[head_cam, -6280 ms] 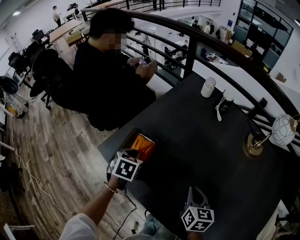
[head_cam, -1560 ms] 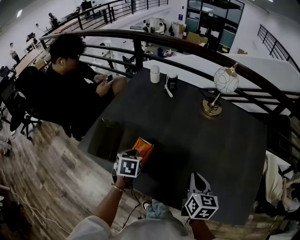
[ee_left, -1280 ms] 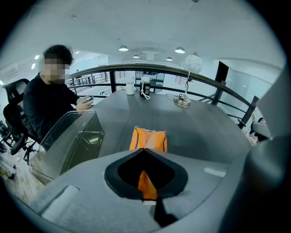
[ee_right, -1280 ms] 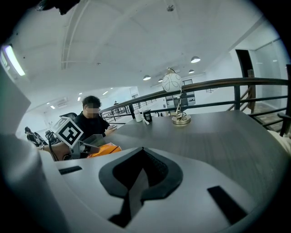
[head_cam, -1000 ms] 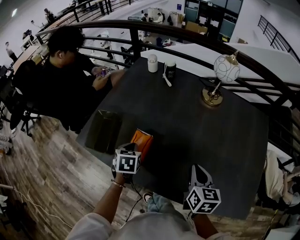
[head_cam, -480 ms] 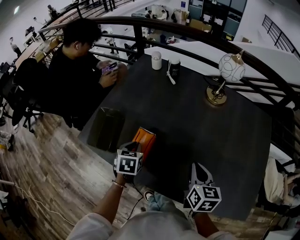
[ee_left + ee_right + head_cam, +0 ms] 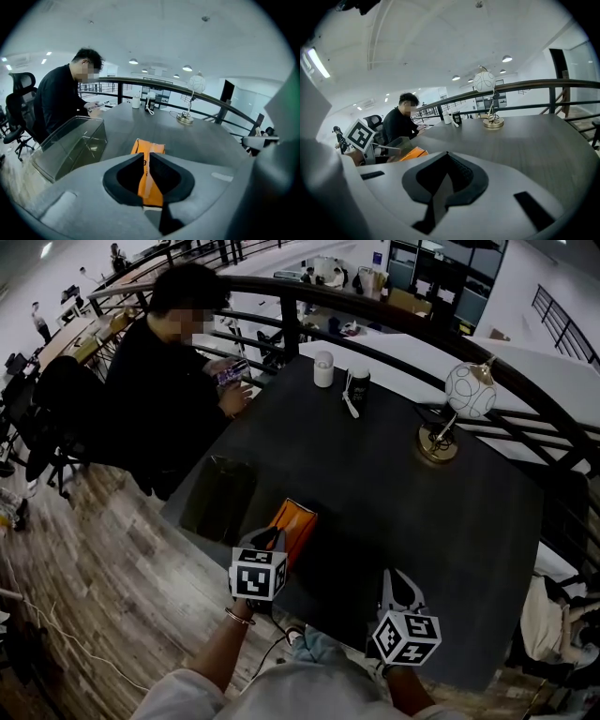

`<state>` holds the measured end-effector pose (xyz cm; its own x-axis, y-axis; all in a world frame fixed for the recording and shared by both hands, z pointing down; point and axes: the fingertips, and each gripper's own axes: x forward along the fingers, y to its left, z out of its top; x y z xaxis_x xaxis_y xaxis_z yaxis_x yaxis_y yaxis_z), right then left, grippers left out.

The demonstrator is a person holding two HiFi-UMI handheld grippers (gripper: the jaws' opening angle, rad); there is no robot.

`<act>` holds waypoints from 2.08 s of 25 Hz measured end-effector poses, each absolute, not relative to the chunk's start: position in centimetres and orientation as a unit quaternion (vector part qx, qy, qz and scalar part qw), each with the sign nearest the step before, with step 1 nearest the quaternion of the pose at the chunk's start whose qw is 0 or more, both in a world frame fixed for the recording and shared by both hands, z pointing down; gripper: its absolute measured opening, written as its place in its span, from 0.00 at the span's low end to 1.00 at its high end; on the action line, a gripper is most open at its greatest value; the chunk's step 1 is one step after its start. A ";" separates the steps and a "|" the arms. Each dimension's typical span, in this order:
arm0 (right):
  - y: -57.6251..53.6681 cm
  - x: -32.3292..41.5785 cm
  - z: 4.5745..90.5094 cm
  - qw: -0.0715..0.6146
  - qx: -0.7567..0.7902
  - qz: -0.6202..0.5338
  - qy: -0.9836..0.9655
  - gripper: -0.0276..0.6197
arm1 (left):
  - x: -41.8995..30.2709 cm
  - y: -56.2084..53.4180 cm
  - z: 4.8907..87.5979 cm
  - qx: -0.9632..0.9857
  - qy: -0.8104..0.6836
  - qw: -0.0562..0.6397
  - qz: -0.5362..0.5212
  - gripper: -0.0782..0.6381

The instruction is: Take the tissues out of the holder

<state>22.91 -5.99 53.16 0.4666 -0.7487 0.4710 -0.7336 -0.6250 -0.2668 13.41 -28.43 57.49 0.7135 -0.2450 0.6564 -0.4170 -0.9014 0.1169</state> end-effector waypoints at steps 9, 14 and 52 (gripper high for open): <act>-8.1 22.1 51.5 0.011 -0.848 -0.263 0.460 0.05 | 10.8 -27.3 51.1 0.937 -0.219 0.134 0.238 0.12; -9.5 21.2 50.4 0.006 -0.840 -0.247 0.483 0.05 | 9.0 -27.2 47.5 0.944 -0.241 0.125 0.188 0.12; -17.5 15.3 49.1 -0.031 -0.783 -0.218 0.582 0.05 | 4.7 -27.2 46.3 0.936 -0.283 0.131 0.162 0.12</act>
<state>15.34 -17.52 49.08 0.2285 -0.8972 0.3780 -0.9245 -0.3216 -0.2046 4.72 -27.15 46.26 0.7867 -0.4881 0.3779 -0.5730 -0.8053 0.1526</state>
